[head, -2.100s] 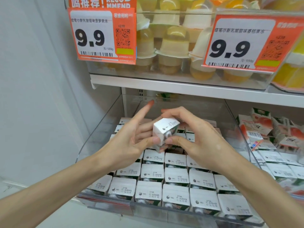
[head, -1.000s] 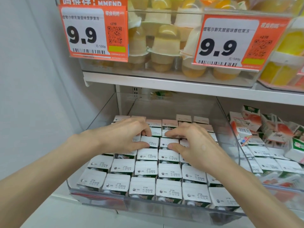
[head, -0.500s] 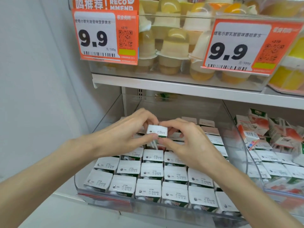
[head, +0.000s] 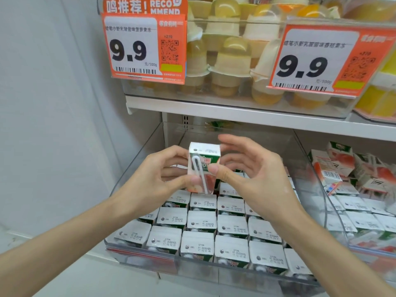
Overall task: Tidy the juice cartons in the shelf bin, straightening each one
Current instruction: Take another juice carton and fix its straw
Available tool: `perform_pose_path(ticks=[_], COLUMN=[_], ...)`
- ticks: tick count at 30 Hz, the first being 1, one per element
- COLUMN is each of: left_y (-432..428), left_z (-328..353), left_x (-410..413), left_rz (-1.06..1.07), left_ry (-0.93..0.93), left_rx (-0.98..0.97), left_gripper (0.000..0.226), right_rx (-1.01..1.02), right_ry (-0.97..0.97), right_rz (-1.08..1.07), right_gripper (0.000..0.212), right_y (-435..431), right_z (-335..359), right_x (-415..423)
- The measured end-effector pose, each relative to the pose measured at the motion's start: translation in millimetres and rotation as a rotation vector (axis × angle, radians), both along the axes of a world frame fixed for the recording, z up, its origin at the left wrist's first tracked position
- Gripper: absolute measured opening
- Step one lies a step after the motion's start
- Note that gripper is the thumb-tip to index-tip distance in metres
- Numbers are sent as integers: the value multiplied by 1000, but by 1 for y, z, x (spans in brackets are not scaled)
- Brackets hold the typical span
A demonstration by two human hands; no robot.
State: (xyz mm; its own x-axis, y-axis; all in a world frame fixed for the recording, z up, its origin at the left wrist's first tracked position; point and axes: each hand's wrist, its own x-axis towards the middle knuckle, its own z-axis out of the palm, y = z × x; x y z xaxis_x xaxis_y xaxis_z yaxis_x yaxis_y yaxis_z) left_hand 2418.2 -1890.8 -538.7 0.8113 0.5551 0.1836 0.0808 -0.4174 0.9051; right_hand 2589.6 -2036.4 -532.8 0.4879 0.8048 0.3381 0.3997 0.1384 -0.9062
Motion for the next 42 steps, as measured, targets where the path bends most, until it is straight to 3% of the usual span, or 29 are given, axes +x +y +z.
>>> perform_pose_path(ticks=[4,15,28,42], left_y=[-3,-7,-7,-8], left_z=[4,2,-1,0], left_x=[-1,1,6,7], left_rz=[53,-15,-68,-76], left_ry=[-77,-46,-96,-103], left_rx=[-130,-267,-608,-668], left_gripper=[38,39,42,43], right_rx=[-67,-56,-64,-129], right_ry=[131,311,324,292], right_rz=[9,-28,-45,-3], right_gripper=[36,11,12,10], right_y=[0,-3,-1,-6], right_z=[1,-1,-3,-1], right_x=[-1,-3,-9,-10])
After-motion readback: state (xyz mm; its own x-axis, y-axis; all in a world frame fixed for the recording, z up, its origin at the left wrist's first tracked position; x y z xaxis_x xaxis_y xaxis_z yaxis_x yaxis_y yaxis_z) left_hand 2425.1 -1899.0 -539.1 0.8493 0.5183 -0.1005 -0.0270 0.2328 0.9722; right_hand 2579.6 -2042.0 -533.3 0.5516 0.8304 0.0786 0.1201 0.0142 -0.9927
